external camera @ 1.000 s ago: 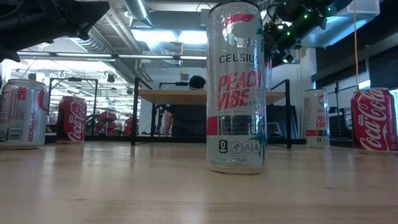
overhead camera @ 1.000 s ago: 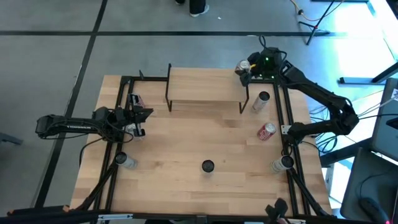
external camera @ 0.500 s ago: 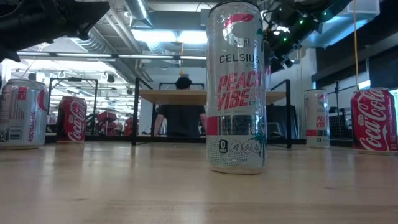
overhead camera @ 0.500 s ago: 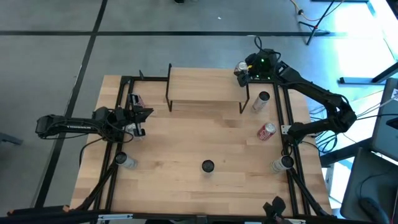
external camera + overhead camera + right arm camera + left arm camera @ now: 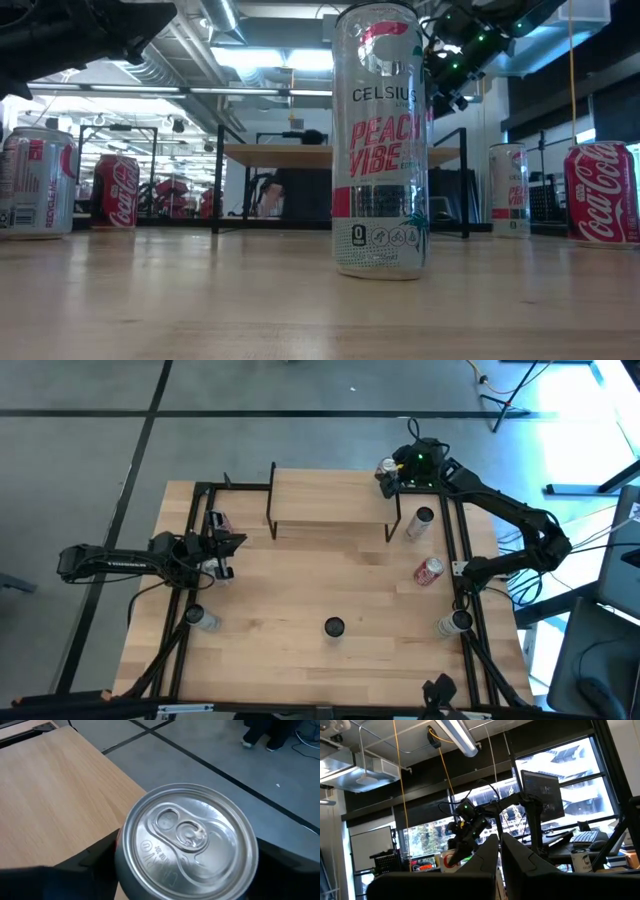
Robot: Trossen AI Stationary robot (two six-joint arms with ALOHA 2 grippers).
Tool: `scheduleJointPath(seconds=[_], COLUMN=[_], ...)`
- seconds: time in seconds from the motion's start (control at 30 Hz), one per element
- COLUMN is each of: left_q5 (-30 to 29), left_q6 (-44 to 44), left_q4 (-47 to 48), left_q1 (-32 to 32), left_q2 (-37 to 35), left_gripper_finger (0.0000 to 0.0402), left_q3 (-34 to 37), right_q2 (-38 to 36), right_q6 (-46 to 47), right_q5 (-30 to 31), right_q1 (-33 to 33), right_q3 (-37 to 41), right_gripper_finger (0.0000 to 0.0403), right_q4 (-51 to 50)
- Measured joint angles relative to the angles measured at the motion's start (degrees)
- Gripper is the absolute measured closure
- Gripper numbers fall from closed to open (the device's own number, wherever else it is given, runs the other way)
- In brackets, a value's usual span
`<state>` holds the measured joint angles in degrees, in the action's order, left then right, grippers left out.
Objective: Place canned beverage on shelf
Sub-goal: Put the right red-silver soda can on the shelf, then put the red-silver soda can on the shelf aligned with the other red-silver soda can
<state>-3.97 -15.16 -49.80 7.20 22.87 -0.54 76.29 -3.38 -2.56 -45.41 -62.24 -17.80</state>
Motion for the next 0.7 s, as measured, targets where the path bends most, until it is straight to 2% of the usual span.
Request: scheduleJointPath(seconds=[0.2,0.47,0.57,0.7], left_q5=[0.0,-0.01,0.0,1.03], left_q6=[-0.01,-0.02,-0.02,0.8], left_q4=[0.01,0.02,0.02,0.04], left_q1=[0.02,0.01,0.0,0.0], left_q2=[0.0,0.0,0.0,0.0], left_gripper_finger=[0.0396,0.0396,0.0396,0.0396], left_q3=[0.0,0.0,0.0,0.0], right_q2=[0.0,-2.88,-4.84,-7.63], right_q6=[-1.44,-2.86,-2.47,-1.17], right_q5=[0.0,-0.23,-4.71,-12.44], right_q1=[0.04,0.07,0.53,4.66], right_q3=[-1.3,-7.65,-8.61,-7.18], right_gripper_finger=[0.006,0.0055,0.0055,0.0055], right_q4=[-0.95,-7.71,-9.49,-11.05])
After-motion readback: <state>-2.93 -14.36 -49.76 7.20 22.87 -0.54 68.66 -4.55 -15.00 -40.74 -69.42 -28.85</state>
